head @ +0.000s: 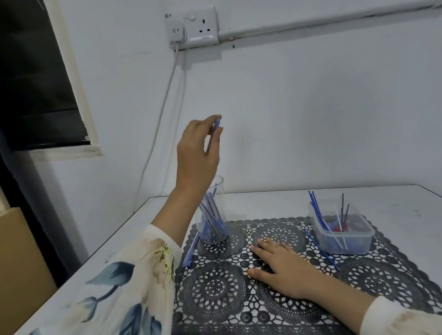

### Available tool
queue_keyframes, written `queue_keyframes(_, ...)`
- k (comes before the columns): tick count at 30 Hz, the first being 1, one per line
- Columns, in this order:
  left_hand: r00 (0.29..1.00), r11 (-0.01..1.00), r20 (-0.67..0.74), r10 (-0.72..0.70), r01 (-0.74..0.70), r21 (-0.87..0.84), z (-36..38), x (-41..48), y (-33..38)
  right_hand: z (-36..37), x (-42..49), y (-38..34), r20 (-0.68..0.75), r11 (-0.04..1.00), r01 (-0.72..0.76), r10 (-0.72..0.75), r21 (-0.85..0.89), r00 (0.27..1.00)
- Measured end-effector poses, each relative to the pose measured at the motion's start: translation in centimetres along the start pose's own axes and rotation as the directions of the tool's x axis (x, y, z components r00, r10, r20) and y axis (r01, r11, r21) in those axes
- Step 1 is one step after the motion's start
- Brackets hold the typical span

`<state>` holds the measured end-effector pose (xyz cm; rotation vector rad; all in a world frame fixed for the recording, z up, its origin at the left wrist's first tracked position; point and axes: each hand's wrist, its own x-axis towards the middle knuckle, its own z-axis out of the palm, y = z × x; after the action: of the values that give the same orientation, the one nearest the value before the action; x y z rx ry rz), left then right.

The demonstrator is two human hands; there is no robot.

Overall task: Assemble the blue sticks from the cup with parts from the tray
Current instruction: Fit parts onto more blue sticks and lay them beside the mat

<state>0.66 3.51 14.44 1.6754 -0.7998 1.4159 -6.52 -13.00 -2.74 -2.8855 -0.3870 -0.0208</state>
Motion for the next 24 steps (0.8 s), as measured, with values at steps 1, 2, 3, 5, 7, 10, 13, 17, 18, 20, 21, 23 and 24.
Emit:
queue_keyframes(1,1.0,1.0,-0.002,0.029,-0.029,-0.008,-0.1,-0.4,0.5,0.0,-0.1,0.0,-0.016,1.0,0.007,-0.007,0.009,1.0)
queue_keyframes(2,0.999,0.999,0.014,0.036,-0.036,-0.017,-0.3,-0.9,0.8,-0.1,-0.1,0.0,-0.037,1.0,0.017,-0.017,0.021,0.999)
queue_keyframes(3,0.998,0.999,0.048,0.029,-0.028,-0.025,-0.6,-1.5,1.2,-0.2,-0.2,0.0,-0.063,0.999,0.03,-0.027,0.036,0.998)
queue_keyframes(5,0.99,1.0,0.144,-0.007,0.01,-0.025,-1.3,-3.1,1.7,-0.2,-0.4,0.0,-0.111,0.997,0.052,-0.045,0.06,0.993)
queue_keyframes(7,0.971,0.998,0.236,-0.044,0.053,-0.031,-2.1,-4.8,2.1,-0.3,-0.5,0.0,-0.156,0.995,0.064,-0.052,0.078,0.986)
queue_keyframes(10,0.919,0.977,0.347,-0.187,0.212,-0.034,-3.0,-7.6,2.6,-0.3,-0.5,0.1,-0.249,0.99,0.075,-0.044,0.116,0.967)
queue_keyframes(13,0.822,0.953,0.49,-0.289,0.298,0.061,-3.6,-10.3,2.3,-0.4,-0.5,0.0,-0.348,0.987,0.089,-0.038,0.13,0.937)
queue_keyframes(17,0.623,0.938,0.703,-0.343,0.27,0.219,-3.6,-12.8,1.0,-0.6,-0.6,0.1,-0.431,0.987,0.131,-0.076,0.098,0.899)
queue_keyframes(18,0.595,0.936,0.725,-0.348,0.261,0.235,-3.6,-13.2,0.7,-0.6,-0.7,0.0,-0.442,0.986,0.144,-0.092,0.084,0.892)
queue_keyframes(20,0.557,0.937,0.755,-0.346,0.243,0.25,-3.4,-13.7,0.4,-0.6,-0.7,0.0,-0.458,0.985,0.169,-0.132,0.04,0.879)
queue_keyframes(21,0.544,0.941,0.768,-0.337,0.231,0.248,-3.3,-13.9,0.4,-0.6,-0.6,-0.1,-0.468,0.983,0.181,-0.153,0.015,0.87)
queue_keyframes(23,0.525,0.951,0.794,-0.306,0.215,0.224,-3.1,-14.2,0.6,-0.5,-0.5,-0.2,-0.494,0.978,0.204,-0.198,-0.041,0.847)
queue_keyframes(24,0.518,0.956,0.806,-0.286,0.212,0.202,-3.0,-14.3,0.7,-0.4,-0.4,-0.2,-0.5,0.974,0.214,-0.223,-0.075,0.837)
